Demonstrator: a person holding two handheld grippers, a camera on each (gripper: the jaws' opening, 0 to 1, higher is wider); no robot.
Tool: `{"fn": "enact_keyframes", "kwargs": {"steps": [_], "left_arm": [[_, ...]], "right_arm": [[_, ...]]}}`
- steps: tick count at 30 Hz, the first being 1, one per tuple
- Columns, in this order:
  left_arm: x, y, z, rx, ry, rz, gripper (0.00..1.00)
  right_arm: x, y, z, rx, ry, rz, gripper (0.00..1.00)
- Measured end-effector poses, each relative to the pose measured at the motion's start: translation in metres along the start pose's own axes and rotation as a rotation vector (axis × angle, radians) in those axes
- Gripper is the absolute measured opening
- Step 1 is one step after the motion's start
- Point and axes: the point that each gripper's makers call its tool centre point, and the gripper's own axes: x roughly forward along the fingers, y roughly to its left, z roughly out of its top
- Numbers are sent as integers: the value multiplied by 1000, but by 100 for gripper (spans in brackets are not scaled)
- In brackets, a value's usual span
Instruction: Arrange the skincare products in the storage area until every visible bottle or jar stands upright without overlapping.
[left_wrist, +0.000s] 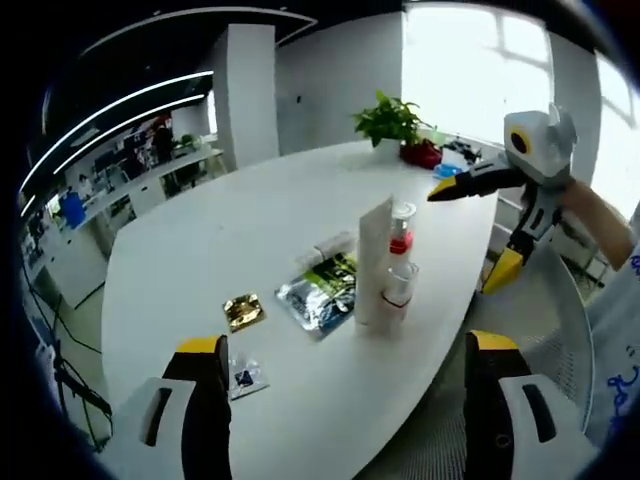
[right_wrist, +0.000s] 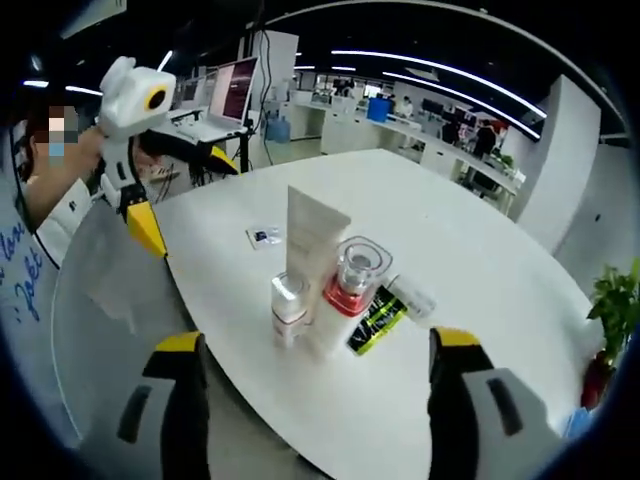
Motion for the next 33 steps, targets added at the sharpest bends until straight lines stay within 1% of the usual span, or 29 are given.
{"fn": "enact_keyframes", "kwargs": {"steps": [2,5,14,19,24,27,32,33], "left_arm": [[0,0,-1,-4,3,-1,97],[-1,2,-1,-11,-1,-2,97],[-1,6,-1,-17,11,1,97],[3,7,1,-7,18,-8,97],[8,11,8,1,2,-13,97],[10,14,9,7,8,-12,97],[13,18,11,6,14,-11,97],[14,19,11,9,14,-12,97]], "right_arm": [[0,1,0,2,1,13,97],[1,-1,0,-3,10,13,99],[2,-11,3,-17,12,15,100],[4,-22,1,-22,25,22,100],[4,-33,-2,-41,43,23,100],[6,-39,-2,-51,47,31,100],[11,-48,-5,-77,76,52,100],[12,-51,-4,-80,72,51,100]]}}
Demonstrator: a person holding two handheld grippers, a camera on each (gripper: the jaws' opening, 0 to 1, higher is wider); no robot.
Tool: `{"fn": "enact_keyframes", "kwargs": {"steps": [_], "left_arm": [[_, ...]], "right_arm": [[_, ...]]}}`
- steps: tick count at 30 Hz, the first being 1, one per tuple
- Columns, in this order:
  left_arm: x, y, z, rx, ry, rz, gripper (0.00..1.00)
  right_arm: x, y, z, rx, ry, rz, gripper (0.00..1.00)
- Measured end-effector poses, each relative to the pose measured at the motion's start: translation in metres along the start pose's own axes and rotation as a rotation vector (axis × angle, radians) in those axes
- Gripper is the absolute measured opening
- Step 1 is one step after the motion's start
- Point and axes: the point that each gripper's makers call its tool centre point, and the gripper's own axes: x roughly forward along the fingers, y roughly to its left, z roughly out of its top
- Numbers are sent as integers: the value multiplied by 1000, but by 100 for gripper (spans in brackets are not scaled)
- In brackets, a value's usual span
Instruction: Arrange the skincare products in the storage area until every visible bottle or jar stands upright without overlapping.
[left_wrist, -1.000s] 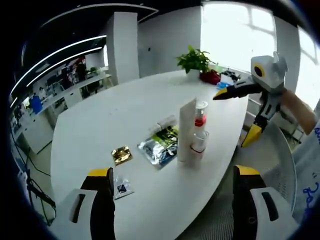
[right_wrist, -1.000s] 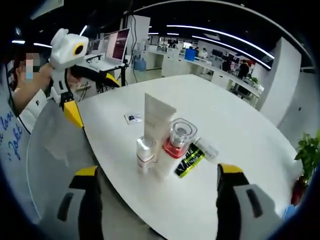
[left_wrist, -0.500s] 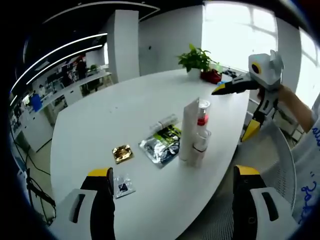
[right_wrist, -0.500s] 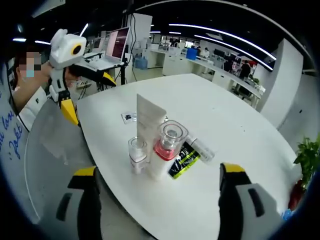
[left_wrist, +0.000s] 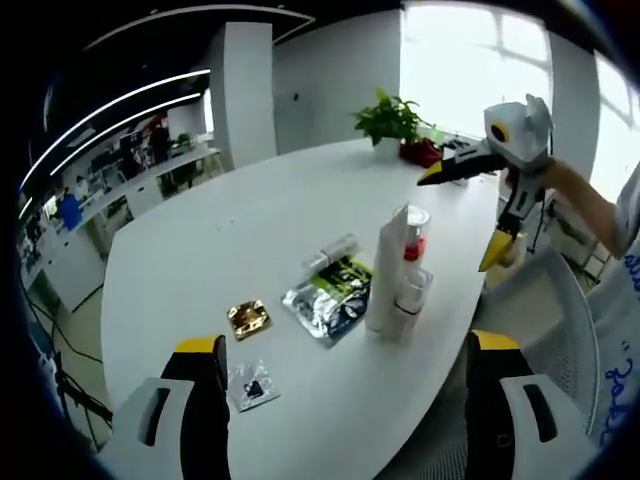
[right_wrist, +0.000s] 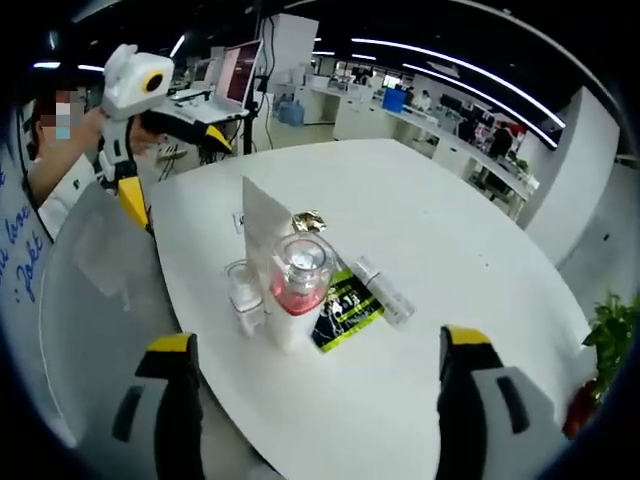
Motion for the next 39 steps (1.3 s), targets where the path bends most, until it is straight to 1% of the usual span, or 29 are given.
{"fn": "enact_keyframes", "kwargs": {"steps": [4,8,12,16,18,21,26,28,29,31,35,39], "left_arm": [[1,4,1,-10,-5,4,97],[2,6,-2,-18,1,6,97],[3,7,-5,-31,6,2,97],[4,8,-7,-38,10,1,97],[4,8,-8,-44,9,-2,97],[6,10,-8,-51,11,-2,97],[8,12,-8,-65,8,0,97],[8,12,-9,-68,8,-1,97],[9,12,-9,-70,10,-4,97],[9,11,-10,-76,13,-7,97],[11,13,-12,-86,15,-7,97],[13,13,-15,-94,22,-12,97]], "right_arm": [[7,-11,-4,-9,15,23,100],[17,-23,-12,-17,51,27,100],[27,-36,-21,-34,89,34,95],[34,-44,-25,-54,115,44,87],[38,-48,-26,-58,129,57,81],[47,-56,-25,-81,143,60,77],[57,-62,-21,-120,160,86,69],[63,-65,-18,-121,156,88,66],[65,-66,-18,-129,158,97,63],[72,-69,-17,-136,166,101,60],[84,-74,-13,-151,170,122,51],[96,-77,-14,-150,192,139,48]]}}
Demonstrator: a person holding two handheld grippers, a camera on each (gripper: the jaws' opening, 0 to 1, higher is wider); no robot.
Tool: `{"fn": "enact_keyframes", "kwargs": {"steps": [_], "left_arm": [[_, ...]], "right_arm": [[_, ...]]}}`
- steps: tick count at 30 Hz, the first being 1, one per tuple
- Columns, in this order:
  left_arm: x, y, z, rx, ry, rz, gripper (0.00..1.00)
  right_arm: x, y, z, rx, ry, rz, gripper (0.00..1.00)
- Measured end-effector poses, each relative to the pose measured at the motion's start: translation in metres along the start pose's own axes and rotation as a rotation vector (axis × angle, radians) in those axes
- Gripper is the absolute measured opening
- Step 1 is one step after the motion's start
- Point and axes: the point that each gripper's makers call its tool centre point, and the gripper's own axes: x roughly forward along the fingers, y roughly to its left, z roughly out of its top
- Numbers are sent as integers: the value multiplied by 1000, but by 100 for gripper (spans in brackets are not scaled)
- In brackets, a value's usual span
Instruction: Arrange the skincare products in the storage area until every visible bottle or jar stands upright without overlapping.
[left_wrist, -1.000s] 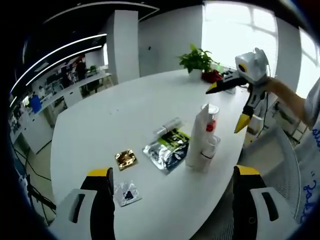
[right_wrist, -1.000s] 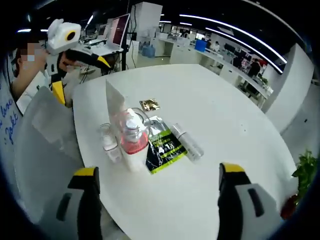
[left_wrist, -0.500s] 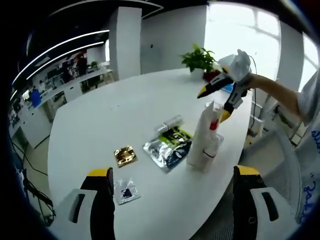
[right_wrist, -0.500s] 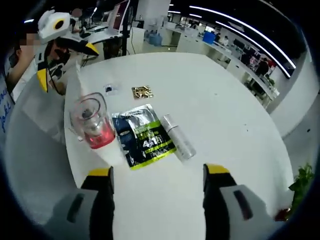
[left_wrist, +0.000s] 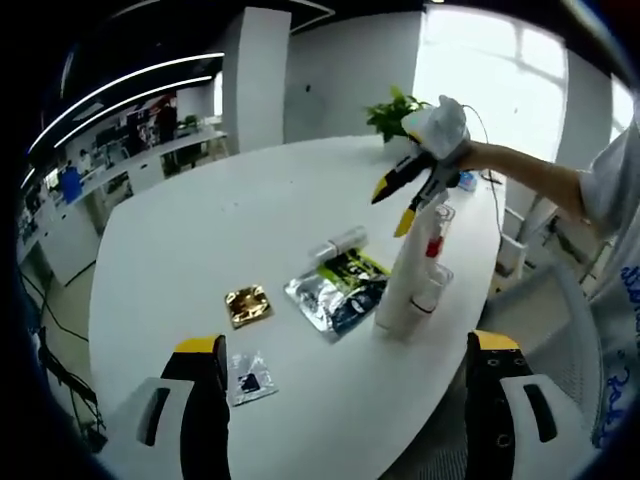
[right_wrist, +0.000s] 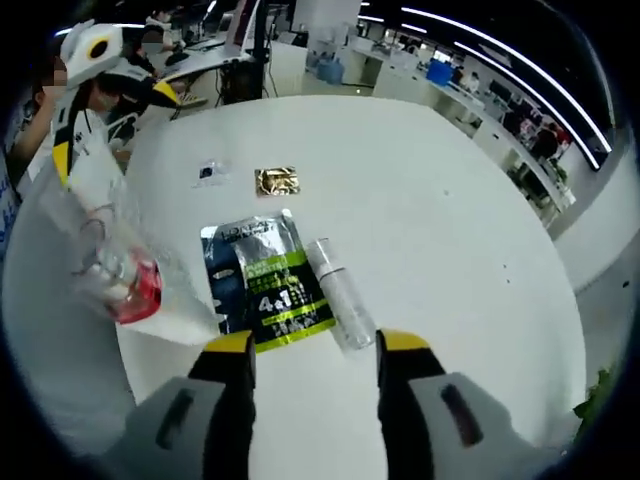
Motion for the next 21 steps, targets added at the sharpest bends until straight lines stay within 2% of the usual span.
{"fn": "enact_keyframes", "kwargs": {"steps": [8,11,19,21], "left_arm": [[3,1,-4,-24,8,-6,97],[4,2,-5,-27,11,-6,97],[8,4,-5,-47,14,-10,97],[8,4,-6,-51,15,-8,97]], "right_arm": [[23,-6,-5,-32,63,48,40],[35,-19,-4,-41,75,61,36],[49,-20,-5,-97,132,94,32],[57,-27,-9,-102,141,101,32]]}}
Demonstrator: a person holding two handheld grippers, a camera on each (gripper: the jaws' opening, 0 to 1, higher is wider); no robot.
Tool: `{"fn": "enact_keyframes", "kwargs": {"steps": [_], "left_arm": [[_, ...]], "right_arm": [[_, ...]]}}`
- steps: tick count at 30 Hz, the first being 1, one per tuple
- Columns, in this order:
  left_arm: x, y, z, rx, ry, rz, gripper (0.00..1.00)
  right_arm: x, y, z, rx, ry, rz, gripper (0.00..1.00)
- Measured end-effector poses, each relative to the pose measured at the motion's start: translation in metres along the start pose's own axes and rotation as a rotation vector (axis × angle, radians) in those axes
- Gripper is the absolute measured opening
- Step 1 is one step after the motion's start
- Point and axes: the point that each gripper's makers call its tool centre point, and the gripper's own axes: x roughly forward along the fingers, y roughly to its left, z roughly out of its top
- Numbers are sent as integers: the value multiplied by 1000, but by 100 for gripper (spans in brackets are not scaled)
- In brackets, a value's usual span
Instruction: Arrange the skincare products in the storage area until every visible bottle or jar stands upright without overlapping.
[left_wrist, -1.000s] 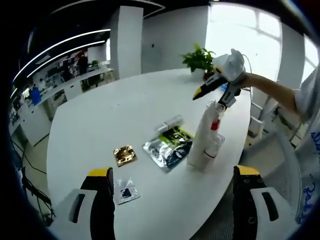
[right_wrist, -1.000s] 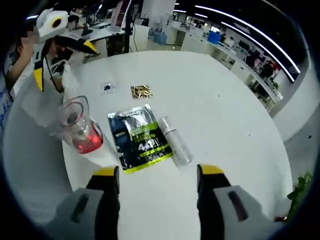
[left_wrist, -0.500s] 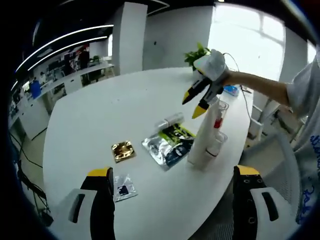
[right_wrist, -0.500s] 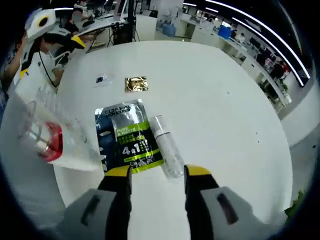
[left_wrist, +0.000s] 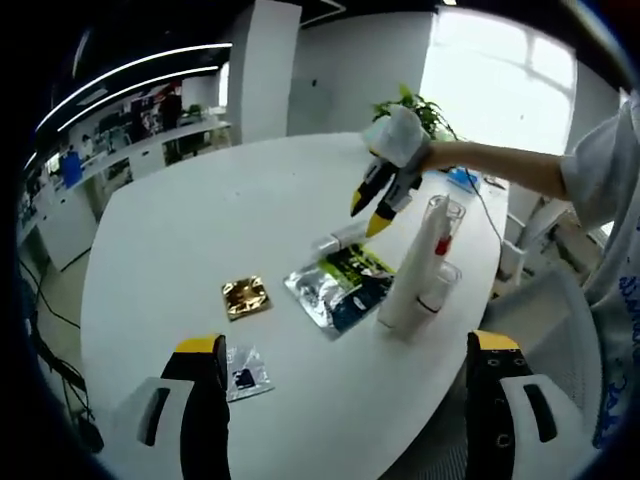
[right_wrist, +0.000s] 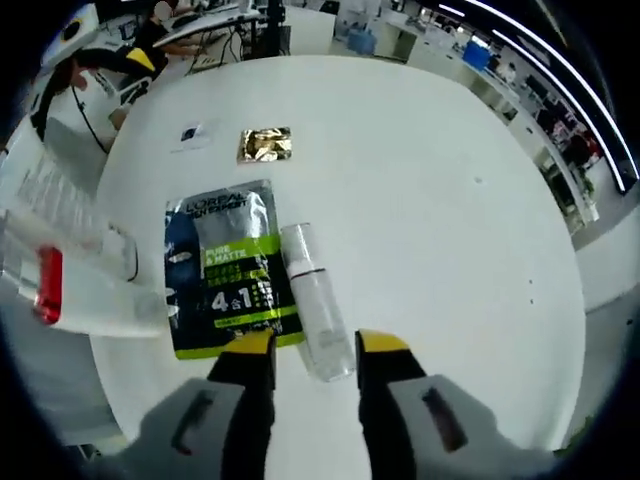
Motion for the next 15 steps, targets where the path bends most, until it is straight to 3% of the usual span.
{"fn": "enact_keyframes", "kwargs": {"steps": [15], "left_arm": [[-2,4,-5,-25,8,8,97]], "right_arm": [[22,0,6,-55,67,64,26]]}}
